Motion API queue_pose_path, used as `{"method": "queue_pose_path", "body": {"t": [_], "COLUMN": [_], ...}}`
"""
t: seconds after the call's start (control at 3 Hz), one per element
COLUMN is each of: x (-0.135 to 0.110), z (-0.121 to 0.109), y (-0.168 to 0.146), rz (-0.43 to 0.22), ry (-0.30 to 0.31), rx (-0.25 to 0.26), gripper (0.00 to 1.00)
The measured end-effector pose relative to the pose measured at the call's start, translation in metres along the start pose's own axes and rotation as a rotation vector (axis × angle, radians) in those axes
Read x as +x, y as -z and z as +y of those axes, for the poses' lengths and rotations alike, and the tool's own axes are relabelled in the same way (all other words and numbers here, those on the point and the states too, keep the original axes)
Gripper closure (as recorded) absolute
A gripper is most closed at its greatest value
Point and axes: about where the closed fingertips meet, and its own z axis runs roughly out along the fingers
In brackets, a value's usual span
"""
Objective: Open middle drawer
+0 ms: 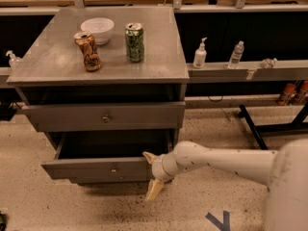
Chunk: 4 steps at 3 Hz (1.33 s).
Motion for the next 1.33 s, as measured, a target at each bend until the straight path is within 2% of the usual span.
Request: {"method": "queue_pose_path", "body": {"t": [0.33,0.67,1.0,1.33], "x": [-0.02,-0.02,-0.013,-0.006], "z": [0.007,0.007,-0.008,-0.023], "y": [0.019,0.019,0.01,-0.015], "rz": [-0.076,-0.076,-0.024,0.072], "ry": [0.066,0.066,0.066,0.084], "rx": [0.048,0.048,0.01,-0.131], "gripper": [0.0,0.0,0.0,0.16]}}
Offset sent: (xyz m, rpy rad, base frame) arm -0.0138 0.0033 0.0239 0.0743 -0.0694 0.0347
